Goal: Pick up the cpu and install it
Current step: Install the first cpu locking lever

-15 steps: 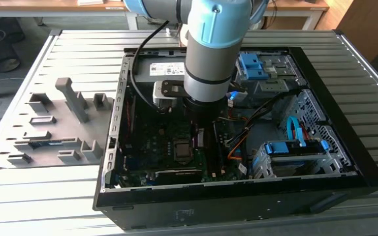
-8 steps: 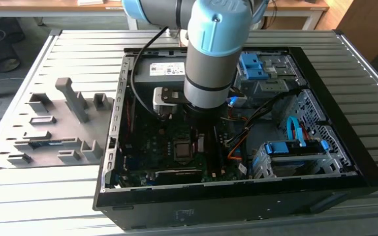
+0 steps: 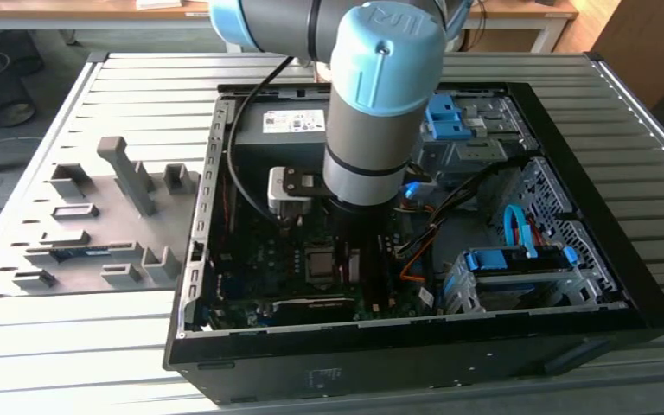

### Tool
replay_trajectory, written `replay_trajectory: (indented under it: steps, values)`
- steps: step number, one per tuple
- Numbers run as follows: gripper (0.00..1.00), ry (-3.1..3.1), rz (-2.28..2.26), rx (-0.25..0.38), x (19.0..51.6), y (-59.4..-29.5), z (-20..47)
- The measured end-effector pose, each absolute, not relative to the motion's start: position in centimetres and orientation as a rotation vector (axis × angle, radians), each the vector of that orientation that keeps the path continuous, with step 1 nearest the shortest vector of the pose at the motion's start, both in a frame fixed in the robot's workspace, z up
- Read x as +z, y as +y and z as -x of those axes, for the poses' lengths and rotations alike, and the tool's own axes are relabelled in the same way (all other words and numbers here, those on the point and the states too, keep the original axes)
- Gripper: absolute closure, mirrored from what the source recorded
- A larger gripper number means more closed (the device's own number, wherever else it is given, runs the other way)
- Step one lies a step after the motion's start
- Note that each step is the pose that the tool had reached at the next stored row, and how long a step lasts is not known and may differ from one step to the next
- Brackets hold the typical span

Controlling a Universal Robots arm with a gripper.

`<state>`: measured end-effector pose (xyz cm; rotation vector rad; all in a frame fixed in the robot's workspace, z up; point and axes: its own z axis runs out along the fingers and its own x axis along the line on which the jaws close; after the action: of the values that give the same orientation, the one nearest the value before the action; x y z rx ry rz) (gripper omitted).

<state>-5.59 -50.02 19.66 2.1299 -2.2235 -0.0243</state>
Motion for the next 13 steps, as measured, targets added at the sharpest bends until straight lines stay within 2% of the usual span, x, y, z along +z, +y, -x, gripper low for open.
replay_trajectory:
  steps: [13]
  values:
    - [0.9,-2.23,-2.146,-0.051,19.43,-51.09,5.55]
